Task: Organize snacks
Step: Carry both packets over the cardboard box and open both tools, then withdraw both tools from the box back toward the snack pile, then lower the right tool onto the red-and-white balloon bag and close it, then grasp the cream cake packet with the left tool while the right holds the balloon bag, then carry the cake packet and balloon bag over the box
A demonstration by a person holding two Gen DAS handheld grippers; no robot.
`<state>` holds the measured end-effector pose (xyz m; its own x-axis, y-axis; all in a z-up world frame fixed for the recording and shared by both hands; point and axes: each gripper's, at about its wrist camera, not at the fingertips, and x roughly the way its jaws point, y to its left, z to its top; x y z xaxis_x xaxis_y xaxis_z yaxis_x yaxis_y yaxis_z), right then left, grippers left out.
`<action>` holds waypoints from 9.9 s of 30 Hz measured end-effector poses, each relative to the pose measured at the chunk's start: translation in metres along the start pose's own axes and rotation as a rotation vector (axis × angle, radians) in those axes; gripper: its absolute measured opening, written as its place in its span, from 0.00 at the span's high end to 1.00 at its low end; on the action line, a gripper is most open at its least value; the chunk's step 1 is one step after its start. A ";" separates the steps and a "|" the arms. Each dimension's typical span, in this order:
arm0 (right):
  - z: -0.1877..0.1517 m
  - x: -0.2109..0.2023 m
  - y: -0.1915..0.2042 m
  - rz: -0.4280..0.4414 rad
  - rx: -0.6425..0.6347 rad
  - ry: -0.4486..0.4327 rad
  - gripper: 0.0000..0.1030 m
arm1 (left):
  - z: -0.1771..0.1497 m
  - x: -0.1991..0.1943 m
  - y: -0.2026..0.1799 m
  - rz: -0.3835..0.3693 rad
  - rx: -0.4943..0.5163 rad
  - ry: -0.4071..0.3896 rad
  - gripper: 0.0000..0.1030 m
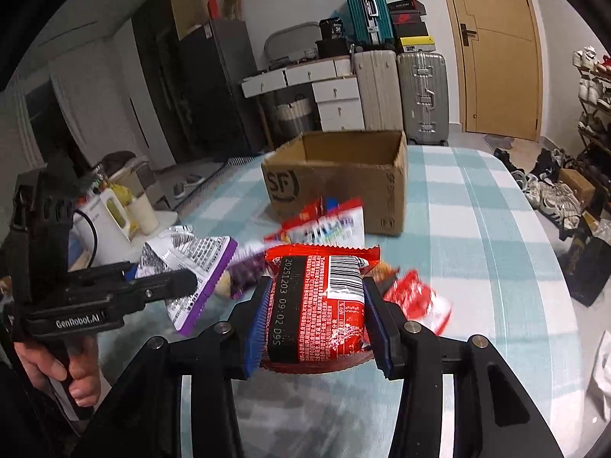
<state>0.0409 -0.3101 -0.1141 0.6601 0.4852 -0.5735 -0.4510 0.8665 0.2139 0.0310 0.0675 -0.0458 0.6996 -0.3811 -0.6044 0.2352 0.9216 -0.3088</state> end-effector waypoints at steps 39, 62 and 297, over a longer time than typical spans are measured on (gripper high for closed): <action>0.206 0.144 -0.040 0.002 -0.037 0.051 0.55 | 0.256 0.144 0.030 0.039 0.089 0.057 0.63; 0.182 0.177 -0.068 -0.063 -0.037 0.063 0.40 | 0.238 0.201 0.064 0.137 0.048 0.088 0.25; 0.104 0.035 -0.025 0.094 0.131 -0.032 0.46 | 0.143 0.041 -0.006 0.101 0.084 -0.075 0.47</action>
<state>0.1376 -0.3024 -0.0576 0.6383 0.5665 -0.5212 -0.4309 0.8240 0.3679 0.1548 0.0570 0.0363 0.7700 -0.2829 -0.5719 0.2148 0.9590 -0.1850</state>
